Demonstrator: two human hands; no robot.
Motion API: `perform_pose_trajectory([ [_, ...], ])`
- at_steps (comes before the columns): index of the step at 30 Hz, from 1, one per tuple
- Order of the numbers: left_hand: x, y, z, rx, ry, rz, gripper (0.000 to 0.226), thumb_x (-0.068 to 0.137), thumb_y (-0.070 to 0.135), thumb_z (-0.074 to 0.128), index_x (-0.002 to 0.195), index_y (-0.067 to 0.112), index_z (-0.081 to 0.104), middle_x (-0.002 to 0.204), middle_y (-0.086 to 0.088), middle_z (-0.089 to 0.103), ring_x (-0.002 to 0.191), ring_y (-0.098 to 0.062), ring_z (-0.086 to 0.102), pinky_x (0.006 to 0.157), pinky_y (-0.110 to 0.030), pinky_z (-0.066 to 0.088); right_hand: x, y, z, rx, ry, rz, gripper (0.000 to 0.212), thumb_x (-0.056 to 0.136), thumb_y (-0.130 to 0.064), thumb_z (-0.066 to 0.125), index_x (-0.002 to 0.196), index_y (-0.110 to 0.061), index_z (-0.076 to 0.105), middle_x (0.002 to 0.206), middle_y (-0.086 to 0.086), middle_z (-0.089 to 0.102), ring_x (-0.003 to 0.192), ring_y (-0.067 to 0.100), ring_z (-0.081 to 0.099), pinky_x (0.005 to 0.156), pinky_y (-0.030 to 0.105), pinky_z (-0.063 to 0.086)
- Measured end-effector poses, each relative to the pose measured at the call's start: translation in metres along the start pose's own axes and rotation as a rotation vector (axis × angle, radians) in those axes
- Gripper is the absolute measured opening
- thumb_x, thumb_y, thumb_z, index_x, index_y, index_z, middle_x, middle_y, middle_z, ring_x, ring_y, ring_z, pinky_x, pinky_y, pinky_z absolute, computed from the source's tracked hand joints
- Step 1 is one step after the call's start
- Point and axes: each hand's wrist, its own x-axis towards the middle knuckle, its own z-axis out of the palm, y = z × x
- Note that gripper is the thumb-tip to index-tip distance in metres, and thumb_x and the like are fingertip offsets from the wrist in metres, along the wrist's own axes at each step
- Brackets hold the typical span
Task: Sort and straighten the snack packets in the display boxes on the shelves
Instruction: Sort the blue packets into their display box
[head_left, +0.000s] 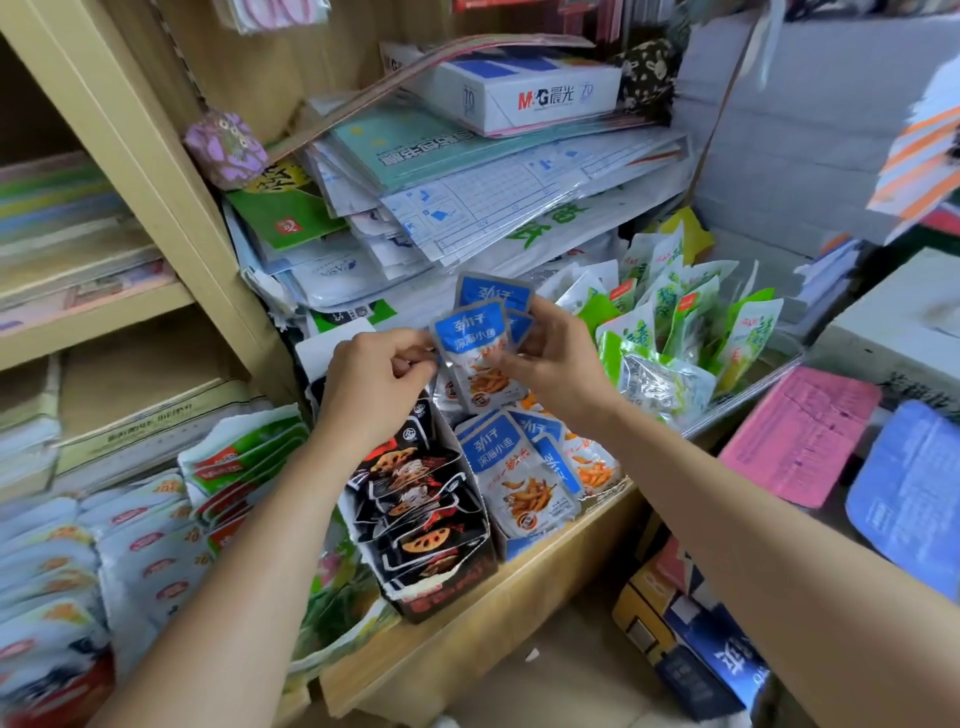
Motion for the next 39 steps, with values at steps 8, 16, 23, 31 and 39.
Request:
perform_pose_trajectory([
  [8,-0.011,0.011,-0.007,-0.317,-0.044,0.137,0.077,0.083,0.013,0.077,0.15,0.029,0.042,0.126,0.022,0.062,0.11,0.004,0.063,0.087,-0.014,0.052,0.008,0.007,0.015,0.05,-0.056,-0.054,0.048,0.083,0.009,0.073,0.128,-0.002,0.059,0.108,0.011,0.074,0.098,0.023,0.072,0.088,0.039,0.059],
  [16,-0.005,0.012,0.002,0.043,0.05,0.14,0.05,0.077,0.028,0.085,0.122,0.037,0.064,0.081,0.026,0.06,0.073,0.004,0.061,0.071,-0.024,0.052,0.002,0.018,0.011,-0.478,-0.052,-0.177,0.041,0.078,-0.016,0.082,0.113,-0.015,0.062,0.099,-0.002,0.069,0.087,0.017,0.064,0.076,0.041,0.055],
  [23,-0.007,0.012,0.008,0.397,0.099,0.24,0.029,0.076,0.046,0.082,0.093,0.027,0.068,0.069,0.009,0.054,0.074,-0.021,0.049,0.073,-0.033,0.031,-0.008,0.002,-0.008,-0.497,0.049,-0.125,0.041,0.075,-0.012,0.083,0.112,-0.019,0.067,0.091,-0.005,0.066,0.069,0.008,0.056,0.063,0.02,0.047],
  [31,-0.004,0.011,0.02,0.498,0.03,0.153,0.039,0.072,0.064,0.078,0.081,0.028,0.065,0.062,0.014,0.043,0.081,-0.021,0.048,0.074,-0.033,0.026,-0.055,0.006,-0.033,-0.976,-0.323,-0.024,0.089,0.067,-0.06,0.082,0.14,-0.021,0.052,0.124,-0.003,0.056,0.109,0.019,0.046,0.088,0.028,0.037],
  [39,-0.014,0.01,0.015,0.135,0.035,0.275,0.035,0.082,0.029,0.078,0.115,0.034,0.069,0.099,0.015,0.07,0.092,-0.013,0.063,0.083,-0.033,0.041,-0.069,0.017,-0.018,-0.829,-0.257,-0.124,0.064,0.068,-0.034,0.088,0.122,-0.021,0.057,0.118,-0.005,0.054,0.105,0.017,0.04,0.086,0.036,0.042],
])
